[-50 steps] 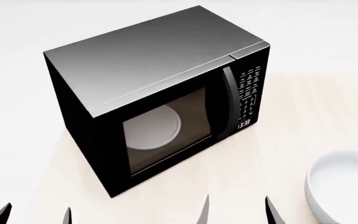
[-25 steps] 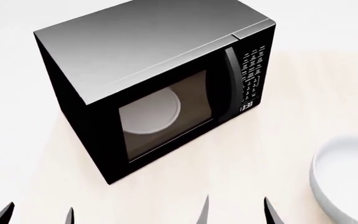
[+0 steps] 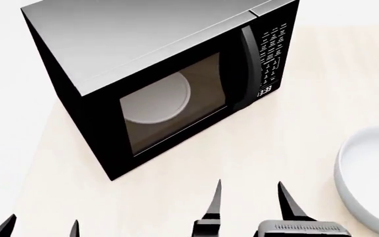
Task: Open the microwave.
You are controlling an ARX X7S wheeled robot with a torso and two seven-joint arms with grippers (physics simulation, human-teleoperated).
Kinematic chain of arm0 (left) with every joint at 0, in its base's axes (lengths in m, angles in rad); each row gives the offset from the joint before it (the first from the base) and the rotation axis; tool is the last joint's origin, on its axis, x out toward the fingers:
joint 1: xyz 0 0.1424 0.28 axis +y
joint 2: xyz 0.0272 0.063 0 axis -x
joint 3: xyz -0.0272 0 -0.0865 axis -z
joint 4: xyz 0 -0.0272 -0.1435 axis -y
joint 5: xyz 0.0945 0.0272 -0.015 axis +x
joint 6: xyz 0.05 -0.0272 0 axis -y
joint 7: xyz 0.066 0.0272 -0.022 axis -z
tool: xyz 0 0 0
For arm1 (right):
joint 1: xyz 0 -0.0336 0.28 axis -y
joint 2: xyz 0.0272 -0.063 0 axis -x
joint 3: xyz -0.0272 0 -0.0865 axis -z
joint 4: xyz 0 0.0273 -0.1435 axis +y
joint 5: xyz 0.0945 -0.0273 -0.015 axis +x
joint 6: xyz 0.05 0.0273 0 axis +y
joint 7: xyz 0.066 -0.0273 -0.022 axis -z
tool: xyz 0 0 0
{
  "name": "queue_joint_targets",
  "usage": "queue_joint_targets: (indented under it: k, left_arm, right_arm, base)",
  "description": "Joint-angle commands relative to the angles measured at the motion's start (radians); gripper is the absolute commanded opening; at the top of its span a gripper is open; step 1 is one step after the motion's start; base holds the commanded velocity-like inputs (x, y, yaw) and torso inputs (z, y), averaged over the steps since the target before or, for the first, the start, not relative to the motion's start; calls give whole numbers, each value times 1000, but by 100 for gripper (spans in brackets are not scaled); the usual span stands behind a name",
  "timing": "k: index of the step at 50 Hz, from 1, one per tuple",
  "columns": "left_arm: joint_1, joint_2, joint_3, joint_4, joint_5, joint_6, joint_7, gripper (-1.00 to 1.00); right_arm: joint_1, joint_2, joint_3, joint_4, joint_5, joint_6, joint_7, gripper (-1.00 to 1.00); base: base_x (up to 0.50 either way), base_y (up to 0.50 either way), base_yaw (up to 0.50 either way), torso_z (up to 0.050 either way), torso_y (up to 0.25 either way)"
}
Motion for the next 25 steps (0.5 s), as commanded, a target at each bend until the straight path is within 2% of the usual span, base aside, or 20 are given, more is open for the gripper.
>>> queue_joint_targets:
  k: [1, 13, 17, 19, 25]
  left_arm:
    - [-2, -14, 5, 6, -19, -3, -11, 100]
    - [-6, -24, 10, 6, -32, -3, -24, 100]
    - [-8, -27, 8, 6, -42, -4, -27, 100]
    - [-6, -33, -7, 26, -54, -17, -37, 100]
    - [-9, -37, -3, 22, -60, -13, -39, 100]
  right_arm:
    - [166, 9, 23, 83, 68, 69, -32, 100]
    - [315, 37, -6, 187, 9, 91, -32, 100]
    - [393, 34, -2, 267, 42, 95, -77, 100]
    - [693, 40, -36, 567, -8, 106, -143, 100]
    - [717, 35, -39, 624, -7, 110, -144, 100]
  base:
    - [0, 0, 0, 0, 0]
    - [0, 0, 0, 0, 0]
    - [0, 0, 0, 0, 0]
    - [0, 0, 0, 0, 0]
    - [0, 0, 0, 0, 0]
